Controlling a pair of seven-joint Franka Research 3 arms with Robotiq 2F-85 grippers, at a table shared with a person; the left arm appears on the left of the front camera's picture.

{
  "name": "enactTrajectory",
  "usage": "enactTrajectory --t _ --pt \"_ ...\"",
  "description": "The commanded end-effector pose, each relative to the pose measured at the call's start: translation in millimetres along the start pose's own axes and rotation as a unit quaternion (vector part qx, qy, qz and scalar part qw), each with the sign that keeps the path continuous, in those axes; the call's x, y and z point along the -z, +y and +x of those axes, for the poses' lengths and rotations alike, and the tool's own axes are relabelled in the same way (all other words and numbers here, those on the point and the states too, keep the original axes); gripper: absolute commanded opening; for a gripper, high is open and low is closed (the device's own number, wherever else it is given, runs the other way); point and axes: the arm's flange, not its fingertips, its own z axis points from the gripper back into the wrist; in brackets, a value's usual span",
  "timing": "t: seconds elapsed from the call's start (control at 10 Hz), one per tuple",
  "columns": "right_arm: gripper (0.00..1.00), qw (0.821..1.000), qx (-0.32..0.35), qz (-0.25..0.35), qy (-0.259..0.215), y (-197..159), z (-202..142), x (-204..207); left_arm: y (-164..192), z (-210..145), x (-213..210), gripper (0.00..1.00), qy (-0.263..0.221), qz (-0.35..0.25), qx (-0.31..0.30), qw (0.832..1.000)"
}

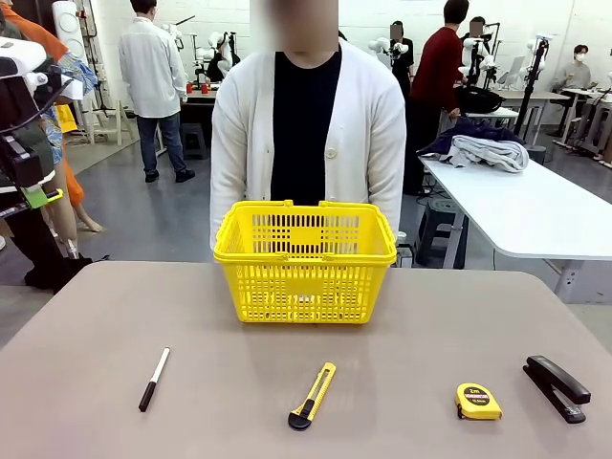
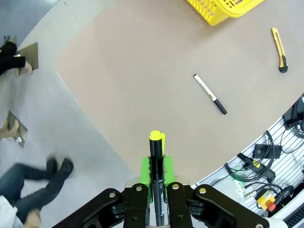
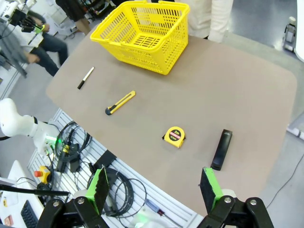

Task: Place the items the person wants into the basket.
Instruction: Pick up the item the person points to and place it in the Market Basket.

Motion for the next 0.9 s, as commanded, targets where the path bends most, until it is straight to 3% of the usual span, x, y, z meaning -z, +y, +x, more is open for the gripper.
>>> enactTrajectory --t 0.0,0.3,0.4,0.5,0.6,0.8 --pt "1.00 1.000 -0.002 0.005 0.000 1.0 -0.5 1.5 -0.5 0.5 -2.8 0.00 -0.004 0.003 -0.002 1.000" --pt "1.00 1.000 -0.002 0.005 0.000 1.0 -0.5 1.5 -0.5 0.5 -2.8 0.00 -0.004 0.003 -0.002 1.000" --pt "1.00 1.000 -0.002 0.005 0.000 1.0 -0.5 1.5 -0.7 0.3 -0.8 0.12 -0.001 0.001 0.001 1.000" --pt "1.00 1.000 -0.002 0.005 0.000 1.0 -0.5 1.5 -21.2 30.9 -13.4 0.12 -0.013 0.040 0.140 0.989" --pt "1.00 1.000 -0.002 0.005 0.000 1.0 -0.5 1.5 -35.7 73.0 -22.2 0.12 -0.023 0.042 0.228 0.973" --pt "1.00 1.000 -0.002 0.005 0.000 1.0 -0.5 1.5 -56.7 164.6 -29.8 0.12 -0.039 0.027 0.343 0.938"
